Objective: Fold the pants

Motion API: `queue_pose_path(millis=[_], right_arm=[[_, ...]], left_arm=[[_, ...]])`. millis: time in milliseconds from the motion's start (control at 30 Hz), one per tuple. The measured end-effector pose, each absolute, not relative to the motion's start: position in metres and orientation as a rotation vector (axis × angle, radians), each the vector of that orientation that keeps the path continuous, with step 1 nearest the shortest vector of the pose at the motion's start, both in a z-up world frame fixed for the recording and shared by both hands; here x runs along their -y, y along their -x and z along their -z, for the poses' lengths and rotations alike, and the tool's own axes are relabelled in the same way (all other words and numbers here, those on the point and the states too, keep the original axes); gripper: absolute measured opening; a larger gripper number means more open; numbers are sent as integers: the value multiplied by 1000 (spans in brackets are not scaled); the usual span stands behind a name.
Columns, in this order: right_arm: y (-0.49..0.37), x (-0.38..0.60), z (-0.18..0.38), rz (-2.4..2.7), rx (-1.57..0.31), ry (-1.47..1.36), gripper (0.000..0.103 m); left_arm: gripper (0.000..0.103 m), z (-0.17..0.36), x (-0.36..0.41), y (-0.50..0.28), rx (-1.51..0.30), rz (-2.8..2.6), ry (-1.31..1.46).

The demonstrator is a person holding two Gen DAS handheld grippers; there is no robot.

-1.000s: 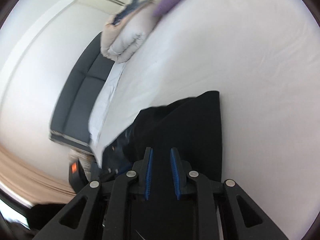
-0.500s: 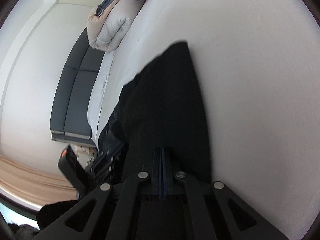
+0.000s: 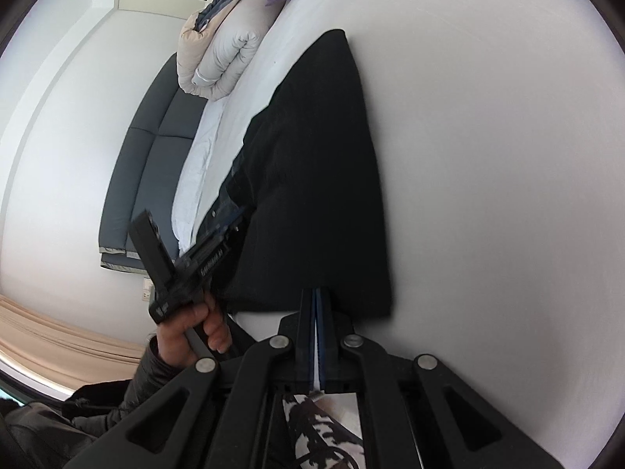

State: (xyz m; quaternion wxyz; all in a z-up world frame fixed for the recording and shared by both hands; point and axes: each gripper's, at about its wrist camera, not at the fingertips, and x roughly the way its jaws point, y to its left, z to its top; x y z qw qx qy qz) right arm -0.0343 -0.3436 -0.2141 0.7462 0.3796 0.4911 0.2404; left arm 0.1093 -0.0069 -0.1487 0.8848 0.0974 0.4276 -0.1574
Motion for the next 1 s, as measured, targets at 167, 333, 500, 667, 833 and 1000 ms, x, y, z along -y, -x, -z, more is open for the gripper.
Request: queue_pose_path(millis=[167,333,500,667,833,1000], right_arm=[[53,352,187,-537,-976,-841,21],[20,347,155,-606,-860,-904,40],[-44,319,176,-583,-944,-917,41],[-72,303,202,-551,-1016,-893,34],[-63,328,203,-515,-949,-961,33],[-41,349,196,-448,-866,-1018,50]], left_arm=[[13,149,3,-109,-876,334,-178],[13,148,-5,-109,-875,337,-121],[13,142,-26,-101,-870,350,-1],[13,123,-83,-71,-840,344,266],[84,116,-168,-25,-752,249,587],[88,117,-236,13,-643,169,919]])
